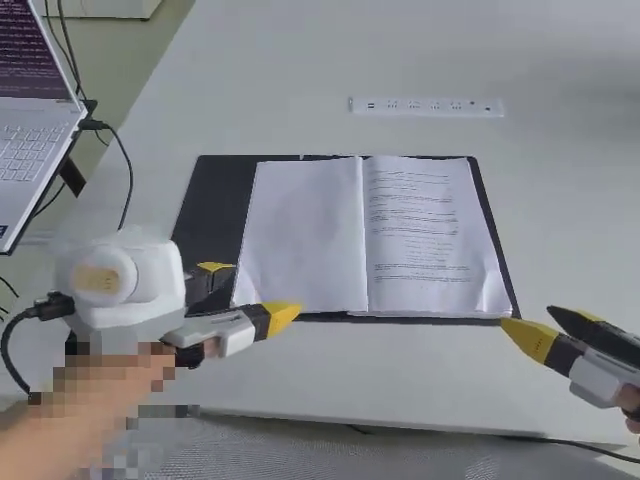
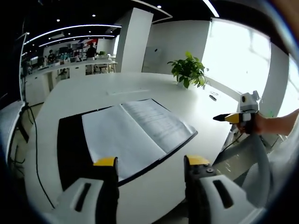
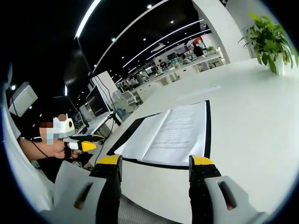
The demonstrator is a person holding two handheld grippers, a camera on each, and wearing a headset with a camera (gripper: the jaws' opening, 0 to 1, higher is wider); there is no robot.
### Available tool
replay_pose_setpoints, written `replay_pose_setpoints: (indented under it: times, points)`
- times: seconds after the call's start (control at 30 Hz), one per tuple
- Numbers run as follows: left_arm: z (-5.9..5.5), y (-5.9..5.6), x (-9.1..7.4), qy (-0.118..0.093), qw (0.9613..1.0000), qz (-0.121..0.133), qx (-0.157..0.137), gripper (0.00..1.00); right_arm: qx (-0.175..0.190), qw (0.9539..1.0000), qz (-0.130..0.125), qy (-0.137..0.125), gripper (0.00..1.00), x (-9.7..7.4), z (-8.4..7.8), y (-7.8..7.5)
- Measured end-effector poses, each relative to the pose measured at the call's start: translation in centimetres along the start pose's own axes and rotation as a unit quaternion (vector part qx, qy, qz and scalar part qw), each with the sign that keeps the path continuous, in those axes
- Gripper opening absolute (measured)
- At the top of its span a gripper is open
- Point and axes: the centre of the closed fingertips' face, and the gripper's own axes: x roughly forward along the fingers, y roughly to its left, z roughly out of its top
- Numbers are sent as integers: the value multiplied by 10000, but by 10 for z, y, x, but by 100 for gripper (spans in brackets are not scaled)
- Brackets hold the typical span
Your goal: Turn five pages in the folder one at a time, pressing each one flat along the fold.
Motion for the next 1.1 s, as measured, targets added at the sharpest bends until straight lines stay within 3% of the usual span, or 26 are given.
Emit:
replay_pose_setpoints:
  times: [0.23,0.47,0.6,0.9,1.1]
  points:
    - [8,-30,44,116,9991,-364,171,56,48,10000,-4,-10,56,-1,2,-10]
    - [6,-45,83,205,9984,-468,230,56,42,10000,23,12,55,5,6,-18]
    - [5,-50,104,216,9986,-442,210,55,89,10000,27,-7,54,11,10,-25]
    - [10,-60,144,-10,9989,-344,330,54,238,9996,118,64,54,24,8,-37]
    - [7,-66,173,-86,9993,-205,316,54,414,9990,167,11,53,32,14,-47]
